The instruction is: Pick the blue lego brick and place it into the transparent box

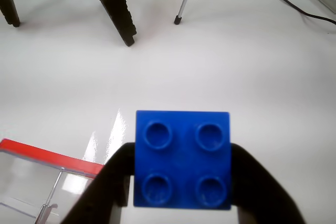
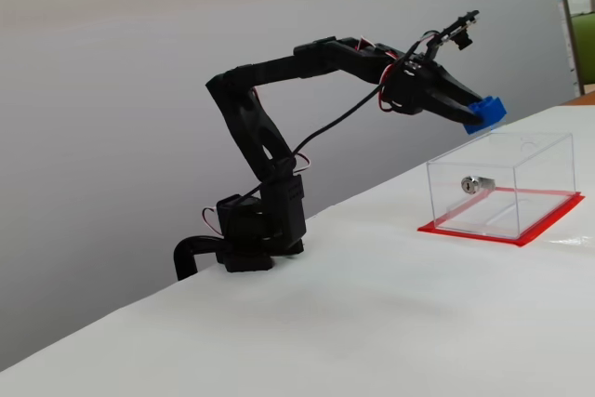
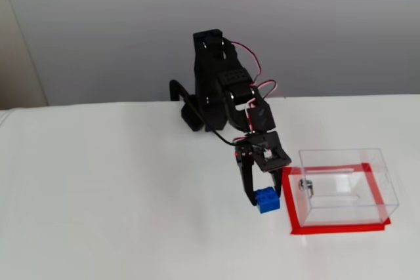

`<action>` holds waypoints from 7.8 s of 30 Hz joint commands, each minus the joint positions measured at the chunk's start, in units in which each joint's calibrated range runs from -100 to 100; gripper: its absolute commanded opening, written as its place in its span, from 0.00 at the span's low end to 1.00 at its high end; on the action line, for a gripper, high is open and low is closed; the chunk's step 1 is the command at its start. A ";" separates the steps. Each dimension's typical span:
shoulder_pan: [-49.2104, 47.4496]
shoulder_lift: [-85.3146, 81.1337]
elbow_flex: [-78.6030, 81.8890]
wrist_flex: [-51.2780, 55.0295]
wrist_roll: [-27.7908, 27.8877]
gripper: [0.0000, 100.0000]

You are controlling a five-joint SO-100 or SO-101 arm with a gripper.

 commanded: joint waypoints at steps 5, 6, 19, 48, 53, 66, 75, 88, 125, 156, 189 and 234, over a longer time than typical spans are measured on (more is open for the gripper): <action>-0.06 -10.36 -0.42 5.17 0.09 0.11; -0.13 -11.20 -0.42 5.78 0.09 0.11; -5.90 -16.72 -1.23 8.48 -0.17 0.11; -36.58 6.28 -21.58 8.13 -0.17 0.11; -39.47 9.16 -23.57 8.04 -0.17 0.11; -41.83 16.29 -27.72 8.04 -0.23 0.11; -42.72 16.80 -27.72 7.95 -0.23 0.11; -42.50 16.88 -27.36 4.82 -0.23 0.11; -39.17 15.86 -27.54 4.82 0.19 0.23; -11.00 -10.44 -12.72 5.60 0.24 0.02; 15.47 -42.18 25.98 4.91 0.35 0.01; 20.65 -73.66 73.18 4.73 0.24 0.02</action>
